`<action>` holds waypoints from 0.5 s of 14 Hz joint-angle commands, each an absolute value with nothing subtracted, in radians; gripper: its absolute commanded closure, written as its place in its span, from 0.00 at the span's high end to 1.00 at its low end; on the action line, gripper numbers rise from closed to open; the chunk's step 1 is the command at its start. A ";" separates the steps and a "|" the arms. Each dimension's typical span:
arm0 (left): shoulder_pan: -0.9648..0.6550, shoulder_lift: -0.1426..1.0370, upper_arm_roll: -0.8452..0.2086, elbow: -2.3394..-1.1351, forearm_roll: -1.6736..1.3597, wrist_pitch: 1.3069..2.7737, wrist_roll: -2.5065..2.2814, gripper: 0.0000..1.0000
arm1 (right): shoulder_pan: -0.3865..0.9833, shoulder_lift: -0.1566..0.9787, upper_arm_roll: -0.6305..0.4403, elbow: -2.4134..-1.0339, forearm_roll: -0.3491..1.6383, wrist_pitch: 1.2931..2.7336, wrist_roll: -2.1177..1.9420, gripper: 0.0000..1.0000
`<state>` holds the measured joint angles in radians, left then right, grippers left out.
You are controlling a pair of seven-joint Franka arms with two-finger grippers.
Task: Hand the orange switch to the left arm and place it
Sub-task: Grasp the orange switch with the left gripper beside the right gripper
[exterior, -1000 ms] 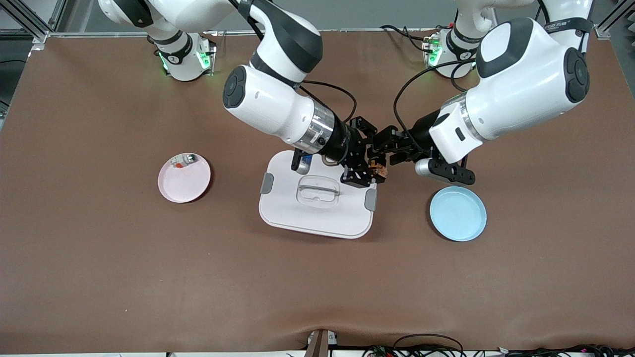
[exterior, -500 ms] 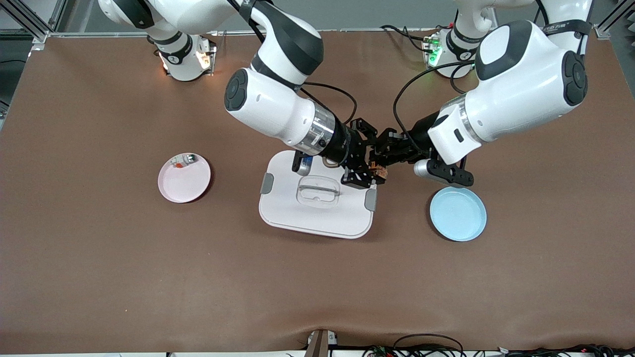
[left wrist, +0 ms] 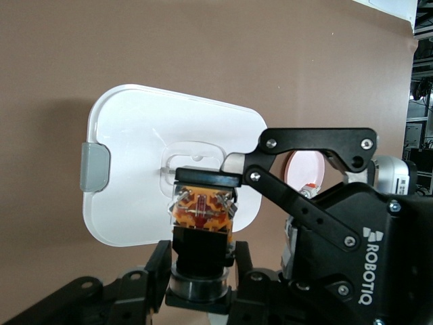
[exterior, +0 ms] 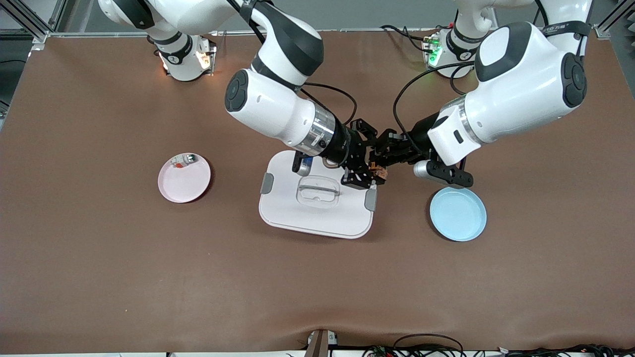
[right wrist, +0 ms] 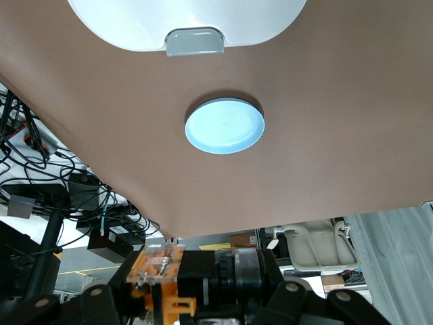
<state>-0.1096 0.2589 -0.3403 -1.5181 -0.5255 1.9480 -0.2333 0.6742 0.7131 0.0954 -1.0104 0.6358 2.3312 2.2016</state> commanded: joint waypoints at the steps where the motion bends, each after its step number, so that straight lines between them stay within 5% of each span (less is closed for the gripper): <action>1: -0.114 0.272 -0.341 -1.506 -0.526 1.950 -0.252 0.00 | 0.669 0.730 0.115 -0.965 0.650 2.345 2.221 0.32; 2: -0.112 0.272 -0.341 -1.506 -0.526 1.950 -0.252 0.00 | 0.667 0.730 0.115 -0.965 0.650 2.345 2.223 0.53; 5: -0.112 0.270 -0.341 -1.505 -0.526 1.948 -0.252 0.00 | 0.667 0.730 0.115 -0.965 0.650 2.345 2.224 0.56; 6: -0.112 0.268 -0.341 -1.505 -0.526 1.948 -0.252 0.00 | 0.667 0.730 0.115 -0.965 0.650 2.345 2.224 0.65; 7: -0.112 0.268 -0.341 -1.505 -0.526 1.947 -0.252 0.00 | 0.667 0.730 0.115 -0.965 0.650 2.345 2.227 0.88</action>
